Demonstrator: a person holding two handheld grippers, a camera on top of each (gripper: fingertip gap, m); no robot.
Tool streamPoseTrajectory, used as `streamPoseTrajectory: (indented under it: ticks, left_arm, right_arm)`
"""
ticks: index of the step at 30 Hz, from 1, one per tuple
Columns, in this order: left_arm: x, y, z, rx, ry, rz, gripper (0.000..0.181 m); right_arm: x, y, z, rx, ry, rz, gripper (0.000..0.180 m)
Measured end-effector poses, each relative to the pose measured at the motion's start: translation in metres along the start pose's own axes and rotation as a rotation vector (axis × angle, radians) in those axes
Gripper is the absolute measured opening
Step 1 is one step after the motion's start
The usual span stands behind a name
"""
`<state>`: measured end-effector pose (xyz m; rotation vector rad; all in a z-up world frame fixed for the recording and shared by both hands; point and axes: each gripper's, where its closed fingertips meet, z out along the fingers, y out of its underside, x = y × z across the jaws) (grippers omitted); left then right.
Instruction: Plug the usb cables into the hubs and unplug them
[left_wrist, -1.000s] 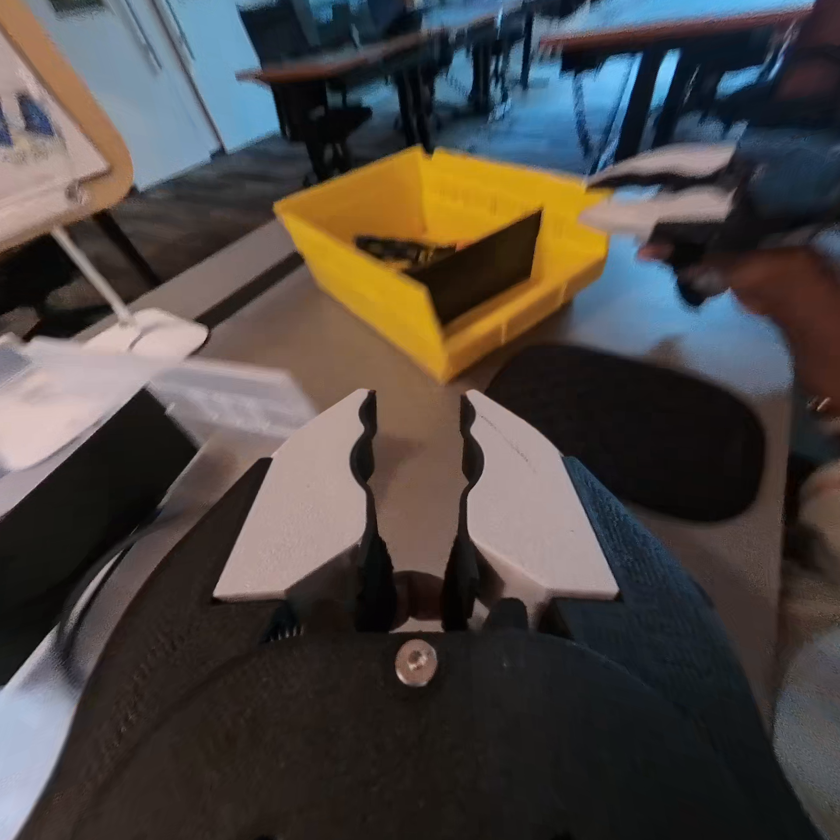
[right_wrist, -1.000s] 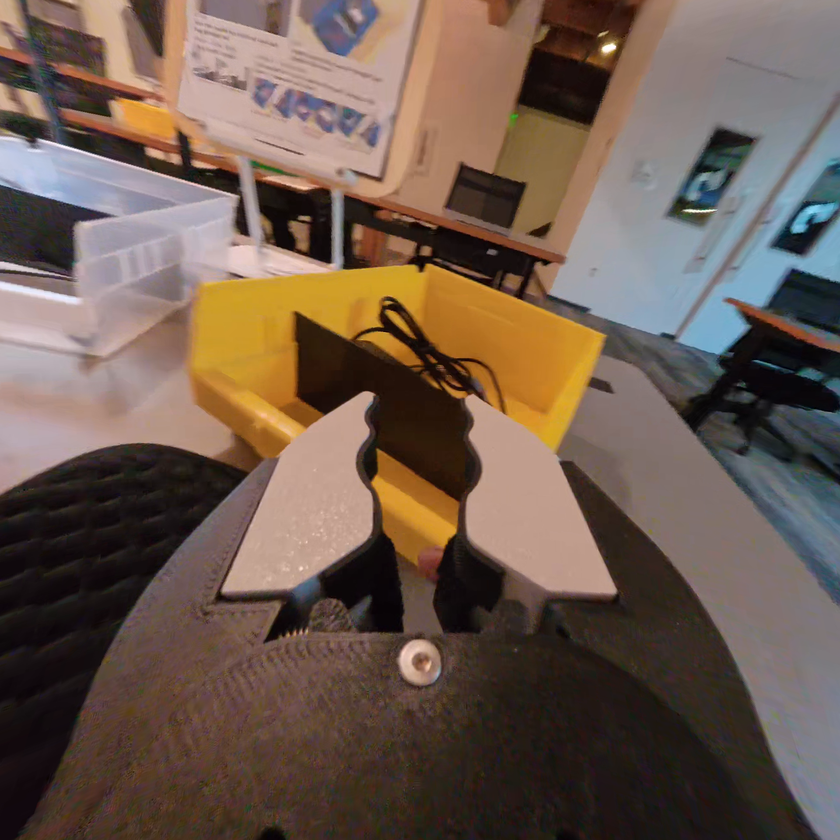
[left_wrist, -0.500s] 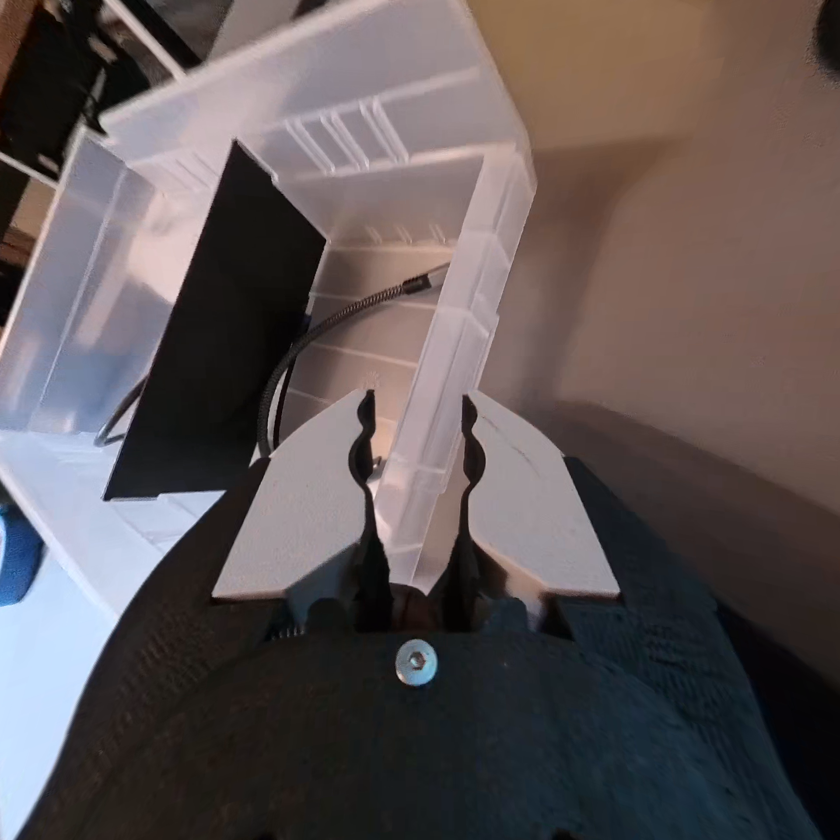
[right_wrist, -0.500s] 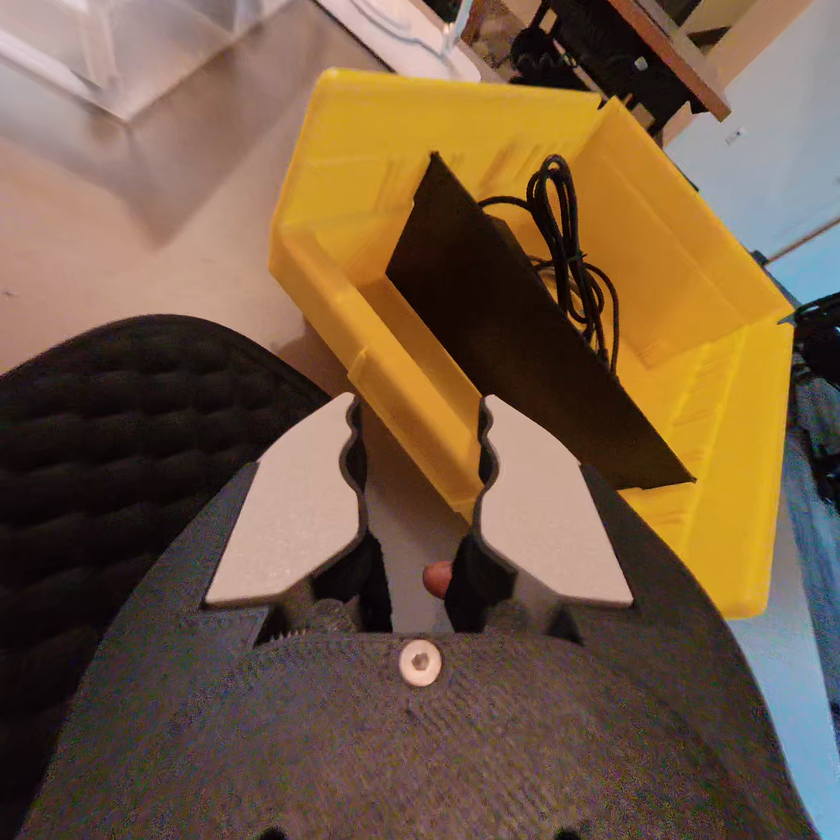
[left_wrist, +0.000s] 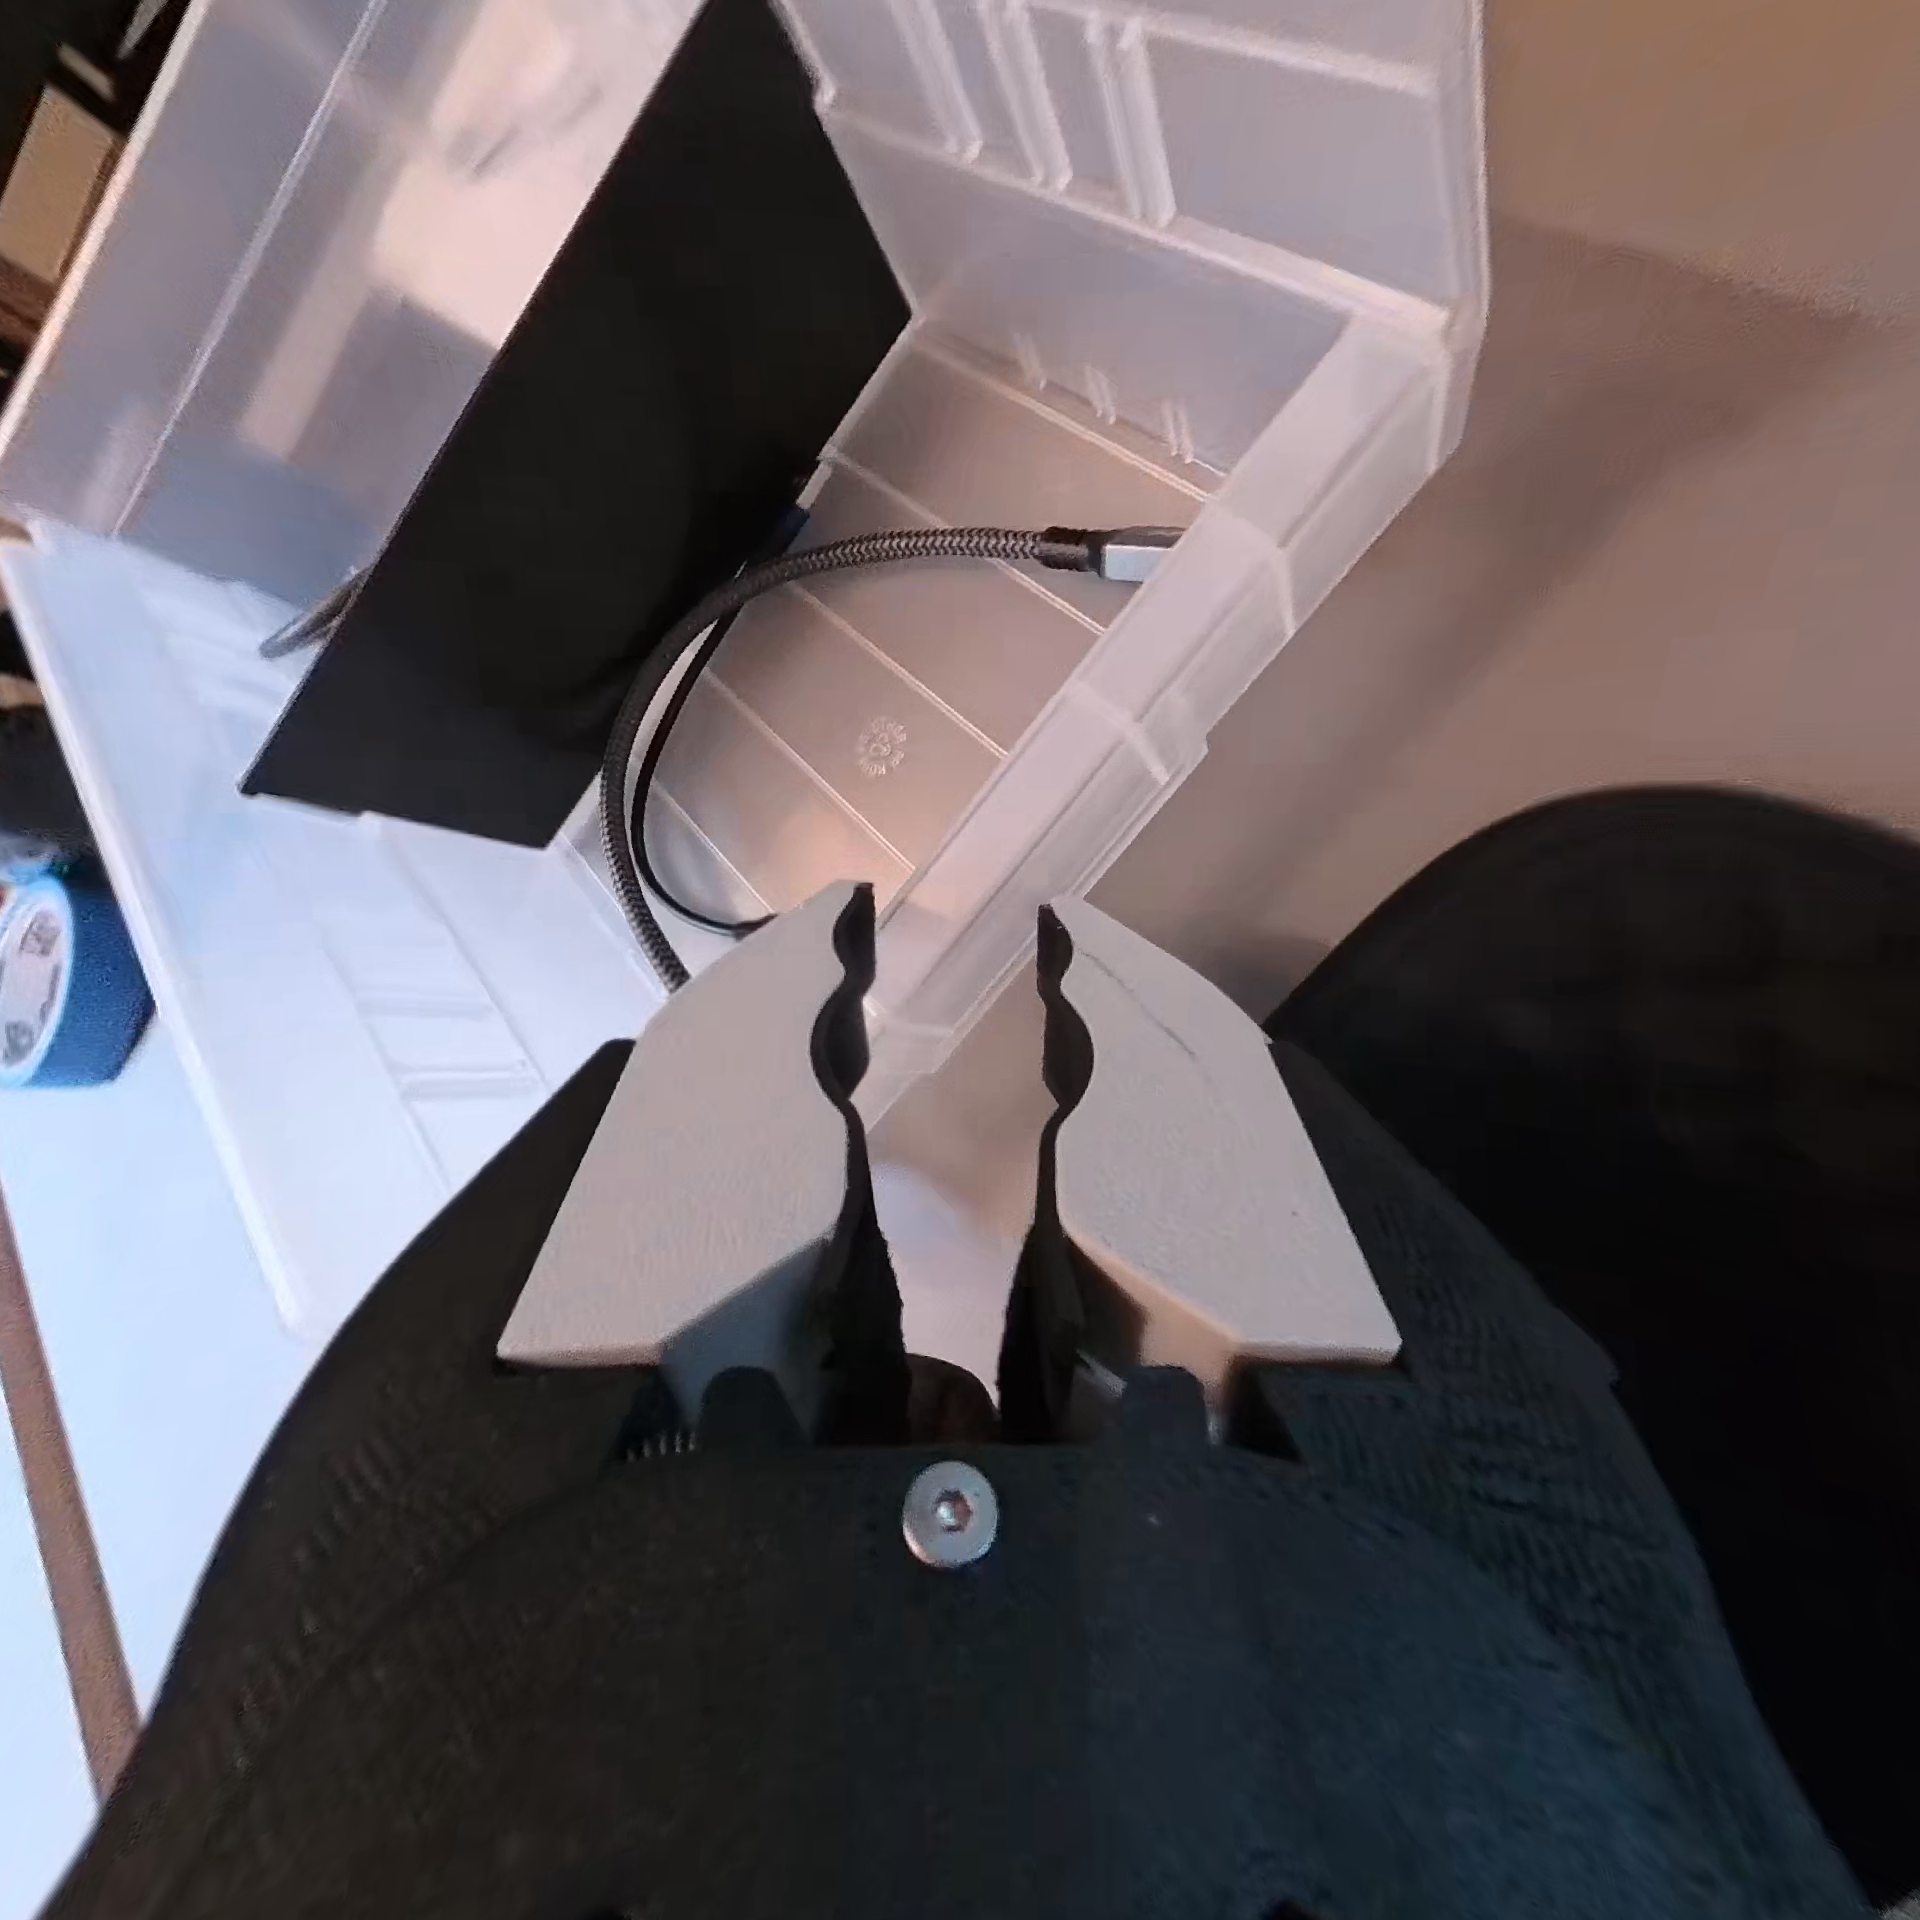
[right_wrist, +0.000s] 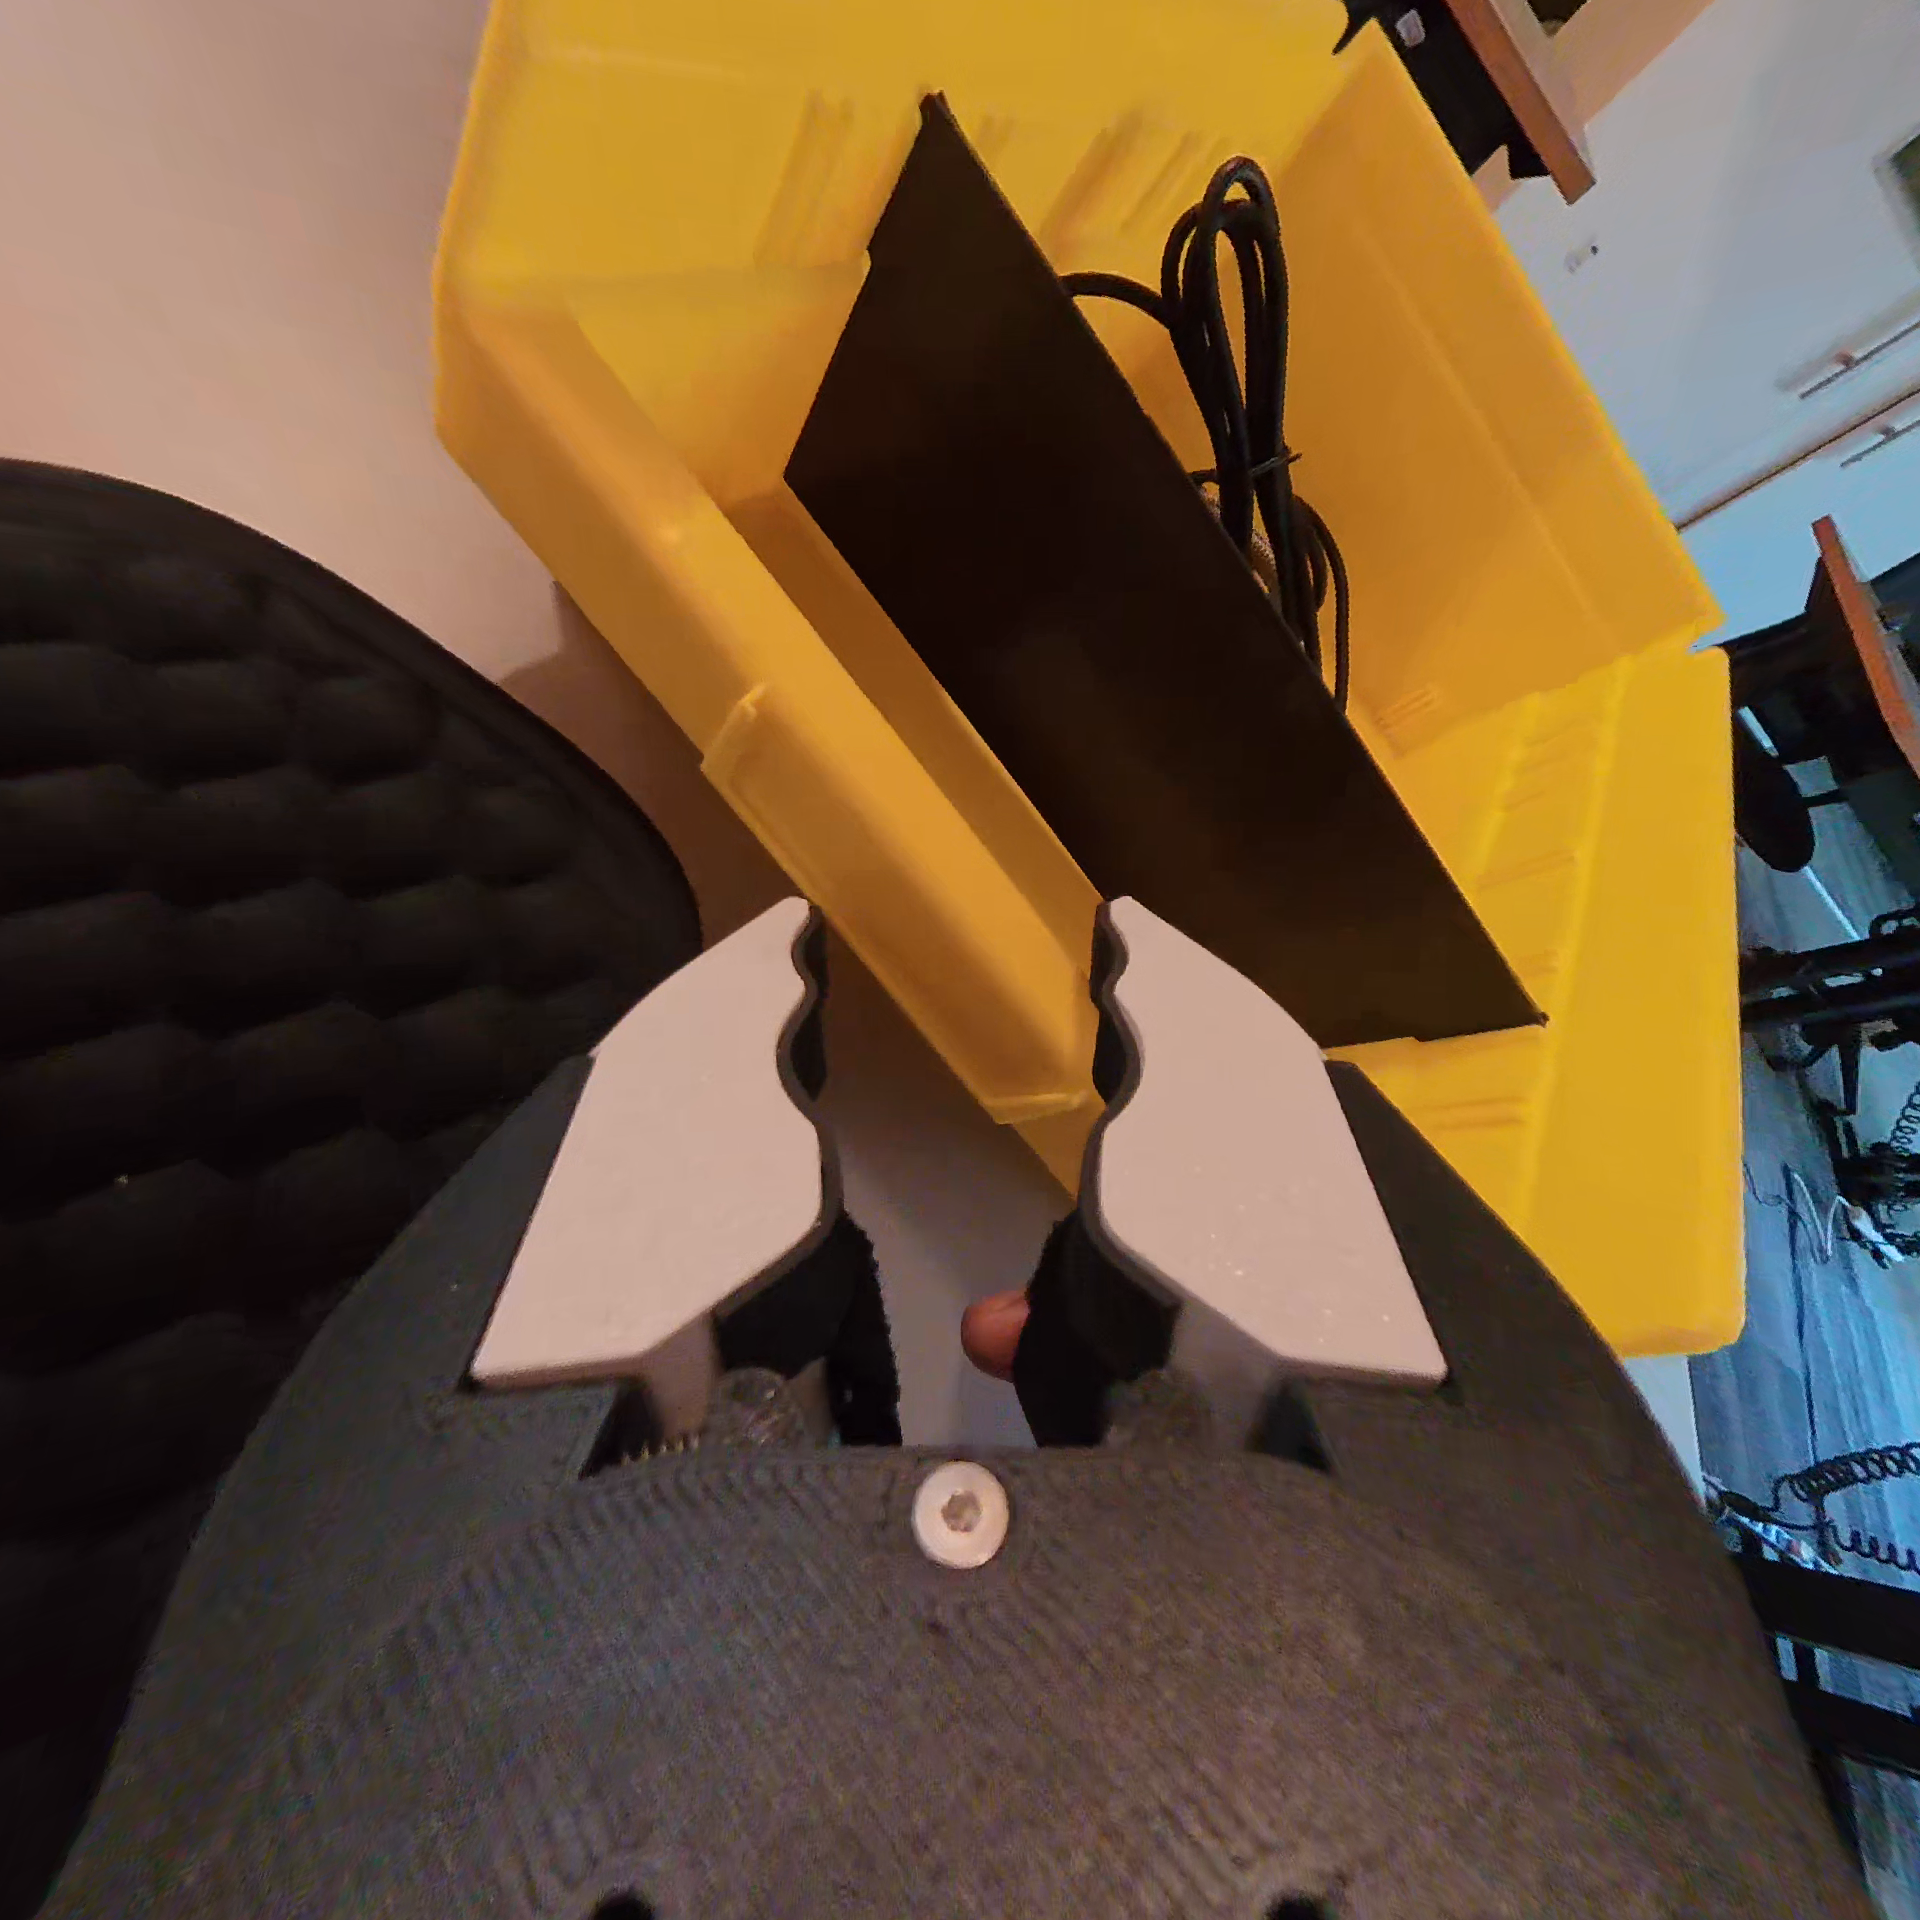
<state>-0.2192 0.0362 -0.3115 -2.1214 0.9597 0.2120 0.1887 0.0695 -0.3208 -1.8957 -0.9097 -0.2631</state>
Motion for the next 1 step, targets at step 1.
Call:
streamPoseTrajectory:
  ticks: [1]
  left_arm:
    - [-0.0039, 0.0070, -0.0038, 0.000, -0.002, -0.014, 0.030]
  right_arm:
    - [0.0021, 0.0028, -0.0018, -0.002, -0.001, 0.003, 0.050]
